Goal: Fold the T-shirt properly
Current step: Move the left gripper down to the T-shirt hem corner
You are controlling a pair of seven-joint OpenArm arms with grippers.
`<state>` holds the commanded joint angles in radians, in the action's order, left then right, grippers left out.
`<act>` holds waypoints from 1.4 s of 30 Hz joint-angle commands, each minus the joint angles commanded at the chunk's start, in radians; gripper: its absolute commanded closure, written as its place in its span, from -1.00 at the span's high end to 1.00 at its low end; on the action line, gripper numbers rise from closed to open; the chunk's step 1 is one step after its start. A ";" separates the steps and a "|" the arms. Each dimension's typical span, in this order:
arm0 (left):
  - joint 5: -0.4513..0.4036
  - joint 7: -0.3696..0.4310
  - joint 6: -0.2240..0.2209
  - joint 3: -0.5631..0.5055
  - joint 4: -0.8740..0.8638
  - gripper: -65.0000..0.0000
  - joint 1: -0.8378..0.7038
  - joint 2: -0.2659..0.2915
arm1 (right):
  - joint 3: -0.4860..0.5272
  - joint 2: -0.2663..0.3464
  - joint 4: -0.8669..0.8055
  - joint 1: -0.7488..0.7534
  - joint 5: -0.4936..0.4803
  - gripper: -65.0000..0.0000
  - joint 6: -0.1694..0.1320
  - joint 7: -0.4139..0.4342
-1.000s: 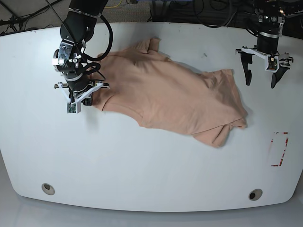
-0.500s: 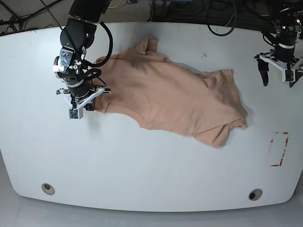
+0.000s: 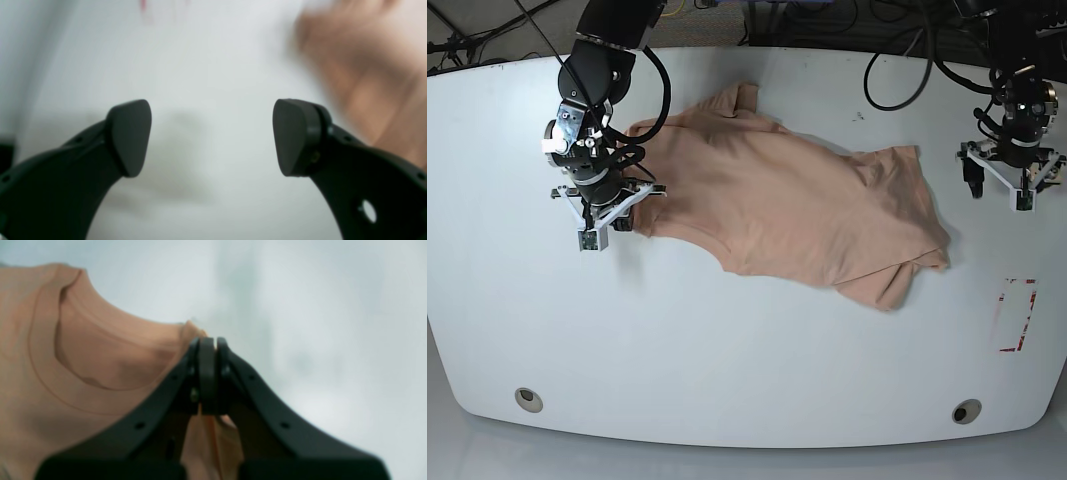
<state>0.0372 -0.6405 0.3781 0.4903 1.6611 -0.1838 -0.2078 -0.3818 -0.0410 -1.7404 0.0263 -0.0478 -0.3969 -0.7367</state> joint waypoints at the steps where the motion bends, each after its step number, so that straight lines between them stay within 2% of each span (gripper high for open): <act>1: 0.001 -0.007 0.002 -0.005 -0.009 0.63 0.006 -0.001 | -0.001 0.000 -0.003 0.001 0.000 -1.00 0.002 0.001; 12: 0.062 -0.065 0.038 -0.057 -0.111 0.61 0.072 -0.003 | -0.003 0.004 -0.033 0.005 -0.002 -1.00 0.011 0.014; 22: 0.021 -0.084 0.043 -0.063 -0.134 0.62 0.113 0.001 | -0.004 0.012 -0.018 -0.005 0.000 -1.00 0.005 0.008; 34: -0.018 -0.058 0.028 -0.053 -0.184 0.64 0.155 0.014 | -0.002 0.010 -0.012 -0.009 -0.005 -1.00 0.006 0.005; 42: 0.008 -0.061 0.040 -0.061 -0.241 0.63 0.186 0.014 | -0.002 0.009 -0.010 -0.003 -0.003 -1.00 0.008 0.004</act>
<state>0.0454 -0.7011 0.4179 0.4298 1.4200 0.0027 -0.1934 -0.3842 -0.0319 -1.7500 0.0238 -0.0507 -0.3893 -0.7325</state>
